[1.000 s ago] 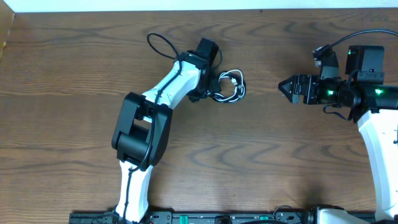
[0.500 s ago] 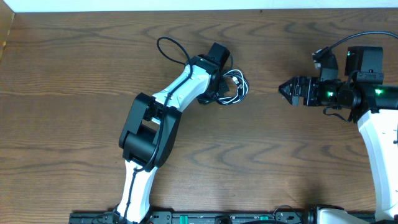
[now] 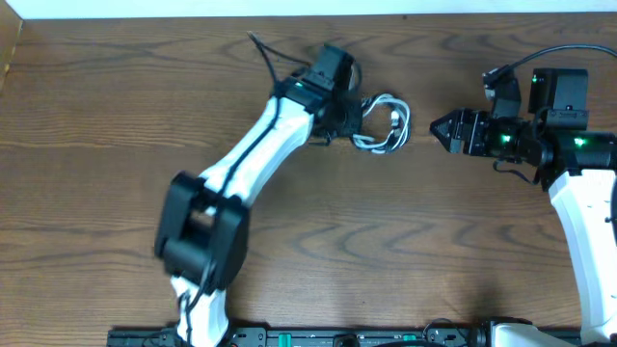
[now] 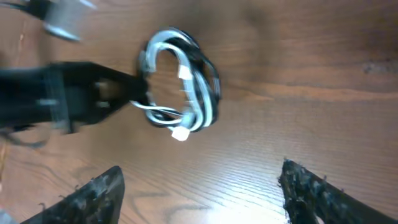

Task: Untangle cables
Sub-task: 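Grasp the cable bundle with the left gripper and lift it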

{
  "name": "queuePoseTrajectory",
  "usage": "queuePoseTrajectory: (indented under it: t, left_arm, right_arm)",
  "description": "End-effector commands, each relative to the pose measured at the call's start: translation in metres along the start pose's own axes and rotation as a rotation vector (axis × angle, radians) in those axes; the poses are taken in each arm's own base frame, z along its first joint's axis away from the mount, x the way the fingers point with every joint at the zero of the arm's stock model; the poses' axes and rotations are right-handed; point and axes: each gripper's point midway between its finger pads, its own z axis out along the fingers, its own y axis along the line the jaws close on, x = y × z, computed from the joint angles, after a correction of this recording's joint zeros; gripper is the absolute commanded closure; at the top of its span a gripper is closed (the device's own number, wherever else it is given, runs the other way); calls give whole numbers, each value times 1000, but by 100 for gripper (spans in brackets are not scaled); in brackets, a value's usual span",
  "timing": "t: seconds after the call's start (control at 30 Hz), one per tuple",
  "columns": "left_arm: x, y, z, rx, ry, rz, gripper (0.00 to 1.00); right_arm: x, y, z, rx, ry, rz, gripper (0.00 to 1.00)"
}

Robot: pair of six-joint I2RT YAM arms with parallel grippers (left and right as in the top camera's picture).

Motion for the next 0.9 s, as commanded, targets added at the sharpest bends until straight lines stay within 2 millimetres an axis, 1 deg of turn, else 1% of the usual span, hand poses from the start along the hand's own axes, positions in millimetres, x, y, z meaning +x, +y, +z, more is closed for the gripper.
queuePoseTrajectory:
  t: [0.0,0.1,0.17,0.23,0.27,0.33,0.47,0.6,0.63,0.7,0.77,0.83,0.87]
  left_arm:
    - [-15,-21,-43,55,-90,158,92]
    - [-16,-24,-52,58,-107,210,93]
    - [-15,-24,-51,55,-101,233,93]
    - [-12,-23,-51,51,-91,256,93]
    - [-12,-22,-51,49,-89,266,92]
    - [-8,-22,-57,45,-80,287,93]
    - [-5,-22,-67,44,-79,288,93]
    - [1,-23,-78,41,-68,285,92]
    - [6,-26,-82,57,-54,283,92]
    - [11,-33,-84,110,-35,281,93]
    - [16,-45,-87,191,-14,280,93]
    - [23,-63,-92,301,14,283,92]
    - [25,-68,-94,337,24,285,93]
  right_arm:
    - [-4,22,5,-43,-12,68,37]
    - [-8,38,9,-76,-27,60,40]
    - [-10,53,13,-104,-40,17,40]
    - [-9,58,18,-93,-44,7,43]
    - [-9,56,20,-73,-44,13,44]
    - [-4,47,30,12,-35,34,51]
    - [4,46,47,21,11,47,54]
    - [11,34,67,47,62,87,61]
    - [12,29,78,54,78,94,65]
    - [14,24,89,62,94,121,67]
    - [17,19,102,71,116,147,70]
    - [24,15,117,77,145,156,73]
    - [25,15,122,78,151,159,74]
